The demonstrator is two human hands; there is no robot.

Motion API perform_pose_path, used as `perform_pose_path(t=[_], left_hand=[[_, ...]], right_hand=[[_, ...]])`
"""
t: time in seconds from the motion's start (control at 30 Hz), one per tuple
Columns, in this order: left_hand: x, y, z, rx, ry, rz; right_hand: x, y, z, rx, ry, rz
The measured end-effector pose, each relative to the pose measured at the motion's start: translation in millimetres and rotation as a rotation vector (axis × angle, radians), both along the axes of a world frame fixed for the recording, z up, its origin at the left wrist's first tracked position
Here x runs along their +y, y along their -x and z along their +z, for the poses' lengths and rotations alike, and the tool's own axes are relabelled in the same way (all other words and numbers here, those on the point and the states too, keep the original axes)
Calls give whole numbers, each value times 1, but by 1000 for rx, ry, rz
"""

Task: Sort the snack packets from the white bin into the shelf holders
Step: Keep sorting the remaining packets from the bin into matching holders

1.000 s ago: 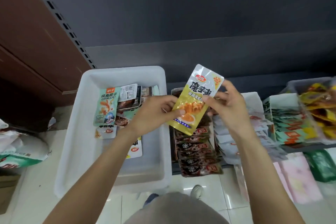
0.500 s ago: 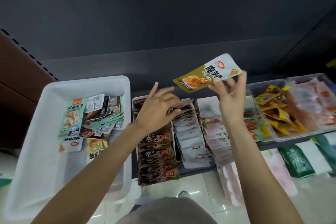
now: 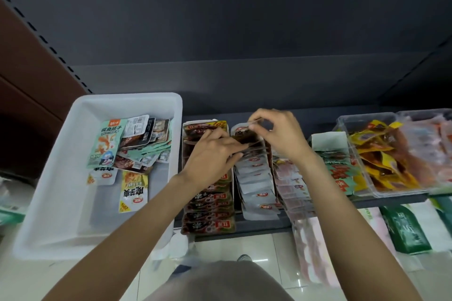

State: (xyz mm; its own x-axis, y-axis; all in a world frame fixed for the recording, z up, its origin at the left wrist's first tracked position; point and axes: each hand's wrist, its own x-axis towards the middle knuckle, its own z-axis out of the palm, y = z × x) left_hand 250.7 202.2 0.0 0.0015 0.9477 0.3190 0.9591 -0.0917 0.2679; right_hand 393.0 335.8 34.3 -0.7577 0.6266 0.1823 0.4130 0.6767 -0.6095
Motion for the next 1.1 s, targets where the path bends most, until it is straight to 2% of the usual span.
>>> perform_pose_path(t=[0.13,0.2,0.27,0.33,0.43,0.53,0.6,0.67,0.83,0.9,0.97,1.1], left_hand=[[-5,2,-1,-36,-2,12],[-14,8,6,-65,-20,21],[-34,20,12,-132,-83,56],[-68,41,14,-264,-86,137],[-130,75,4,-372,62,321],[-176,96,-11,-350,381,461],[-195,105,-15,-402,628,512],[-209,112,-18,-444,797,559],[-227,138,-29,-428,980,530],[-224,153,-34,-363,987,517],[-216,166,-39,-297,905,549],[-199,184,-46,-284,694,588]], right_hand=[[-7,6,-1,-87,-159,-85],[-11,10,-6,-151,-121,-164],[-15,12,-15,-115,-136,-211],[-26,16,-18,-30,-244,-232],[-65,31,-5,207,-295,-216],[-116,64,8,276,-154,5],[-148,94,3,181,-31,176],[-173,123,-13,60,53,240],[-203,179,-63,-479,114,276],[-210,191,-77,-638,109,228],[-214,202,-86,-715,110,136],[-226,222,-96,-708,204,-78]])
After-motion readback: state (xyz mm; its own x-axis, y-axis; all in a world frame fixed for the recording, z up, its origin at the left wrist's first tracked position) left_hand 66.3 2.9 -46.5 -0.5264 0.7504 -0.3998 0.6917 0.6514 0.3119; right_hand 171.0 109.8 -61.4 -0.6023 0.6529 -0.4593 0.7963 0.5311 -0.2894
